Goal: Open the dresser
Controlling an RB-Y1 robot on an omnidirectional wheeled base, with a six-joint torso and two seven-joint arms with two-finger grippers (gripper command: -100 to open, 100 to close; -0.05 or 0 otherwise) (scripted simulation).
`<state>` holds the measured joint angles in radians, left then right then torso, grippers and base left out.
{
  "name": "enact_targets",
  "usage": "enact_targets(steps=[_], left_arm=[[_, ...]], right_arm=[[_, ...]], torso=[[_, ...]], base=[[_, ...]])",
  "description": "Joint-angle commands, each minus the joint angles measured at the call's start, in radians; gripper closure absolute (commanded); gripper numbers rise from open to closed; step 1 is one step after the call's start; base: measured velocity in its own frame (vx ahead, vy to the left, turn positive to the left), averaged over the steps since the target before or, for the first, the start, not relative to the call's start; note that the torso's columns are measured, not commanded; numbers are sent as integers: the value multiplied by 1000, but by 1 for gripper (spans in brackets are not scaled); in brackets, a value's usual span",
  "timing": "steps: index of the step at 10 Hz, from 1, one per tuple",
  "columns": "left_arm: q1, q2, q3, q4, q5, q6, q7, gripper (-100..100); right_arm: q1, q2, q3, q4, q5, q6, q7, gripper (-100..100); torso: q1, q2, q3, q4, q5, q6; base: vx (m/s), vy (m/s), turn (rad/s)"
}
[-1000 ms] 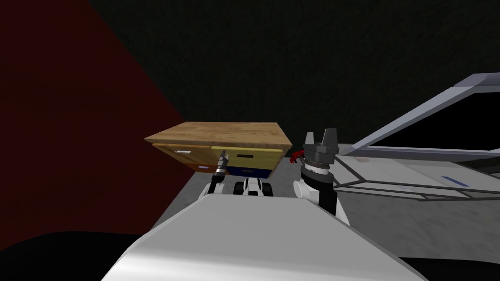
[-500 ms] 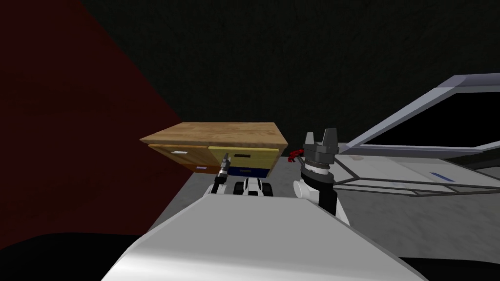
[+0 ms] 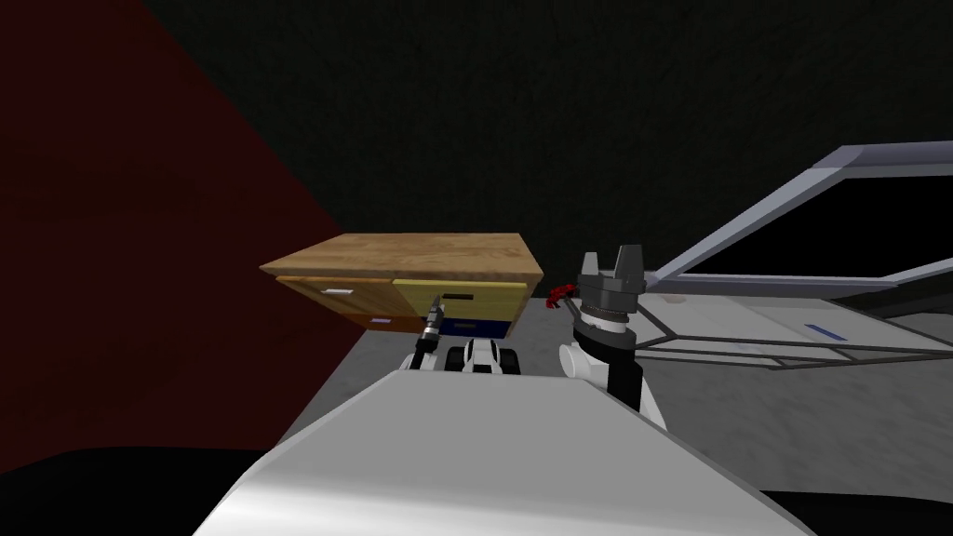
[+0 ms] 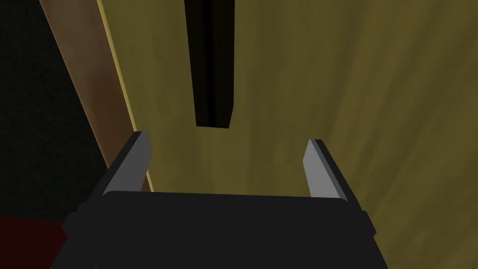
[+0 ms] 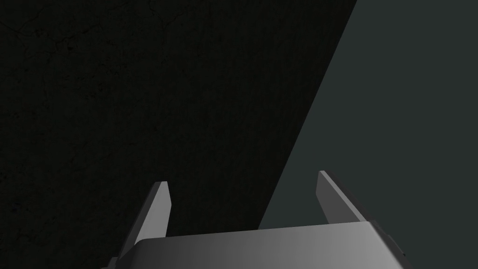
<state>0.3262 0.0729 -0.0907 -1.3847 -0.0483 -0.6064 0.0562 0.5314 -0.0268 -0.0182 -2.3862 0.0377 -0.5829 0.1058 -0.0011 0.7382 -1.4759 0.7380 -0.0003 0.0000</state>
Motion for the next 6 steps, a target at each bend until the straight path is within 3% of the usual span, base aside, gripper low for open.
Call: enact_targets(steps=[1, 3, 4, 5, 6], left_arm=[[-1, -25, -4, 15, -2, 3, -2, -100], [-10, -26, -1, -15, -2, 44, 0, -100], [-12, -27, -1, -2, -2, 31, -2, -100], [-1, -27, -4, 16, -3, 4, -2, 100], [-9, -26, -2, 11, -2, 16, -1, 100]], right_arm=[[0, 0, 0, 0, 0, 0, 0, 0], [0, 0, 0, 0, 0, 0, 0, 0], [0, 0, 0, 0, 0, 0, 0, 0], [0, 0, 0, 0, 0, 0, 0, 0], [0, 0, 0, 0, 0, 0, 0, 0]], torso=[[0, 0, 0, 0, 0, 0], [3, -3, -2, -1, 1, 0], [2, -4, -3, -1, 1, 0], [2, 0, 0, 0, 0, 0], [2, 5, 3, 1, 1, 0]], base=[[-4, -25, -2], [70, -10, -11], [43, -4, -1], [-54, -1, 21], [-26, 5, 14]])
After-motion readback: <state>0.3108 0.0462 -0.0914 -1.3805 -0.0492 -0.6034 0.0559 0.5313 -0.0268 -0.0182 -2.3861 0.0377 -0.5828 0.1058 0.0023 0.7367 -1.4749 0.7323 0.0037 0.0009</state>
